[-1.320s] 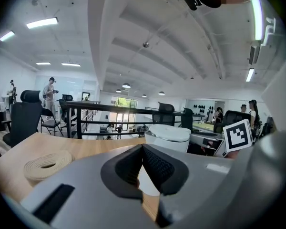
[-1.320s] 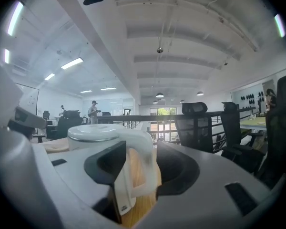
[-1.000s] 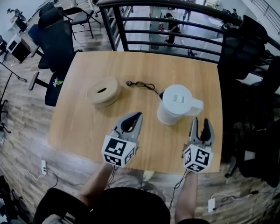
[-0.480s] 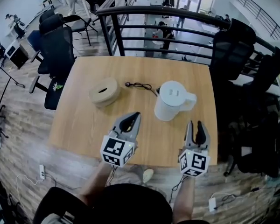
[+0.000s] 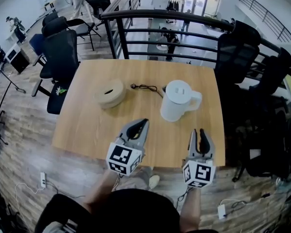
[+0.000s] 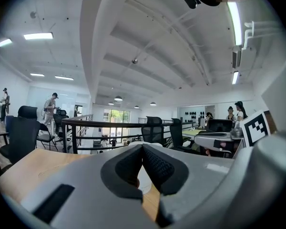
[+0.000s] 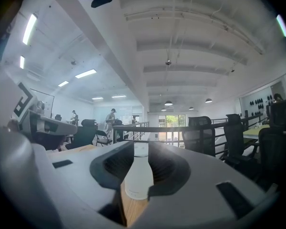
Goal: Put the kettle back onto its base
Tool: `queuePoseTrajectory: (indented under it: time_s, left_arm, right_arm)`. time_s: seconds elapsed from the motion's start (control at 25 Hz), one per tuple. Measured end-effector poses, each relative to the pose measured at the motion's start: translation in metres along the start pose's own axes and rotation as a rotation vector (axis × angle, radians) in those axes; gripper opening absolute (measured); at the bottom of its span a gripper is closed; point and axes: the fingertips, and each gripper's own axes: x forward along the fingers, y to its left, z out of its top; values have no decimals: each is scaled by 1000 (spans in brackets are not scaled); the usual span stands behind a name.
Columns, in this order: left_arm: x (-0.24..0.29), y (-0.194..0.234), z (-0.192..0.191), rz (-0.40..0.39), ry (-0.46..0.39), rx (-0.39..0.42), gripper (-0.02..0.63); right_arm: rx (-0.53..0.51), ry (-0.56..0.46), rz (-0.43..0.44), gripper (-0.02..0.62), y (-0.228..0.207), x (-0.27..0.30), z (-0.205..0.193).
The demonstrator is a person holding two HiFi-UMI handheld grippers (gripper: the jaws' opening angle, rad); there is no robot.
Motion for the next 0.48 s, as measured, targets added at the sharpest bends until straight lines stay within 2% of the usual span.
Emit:
queuePoseTrajectory:
  time_s: [0.28,0.48]
  left_arm:
    - [-22,-15,-8,-16,8,-9,2]
    - [-34,-21,-9,-22,8,-11,2]
  right_arm:
    - [-7,-10,30,61,21,-25,-3]
    - [-5,29,41,42,34,-39,-9]
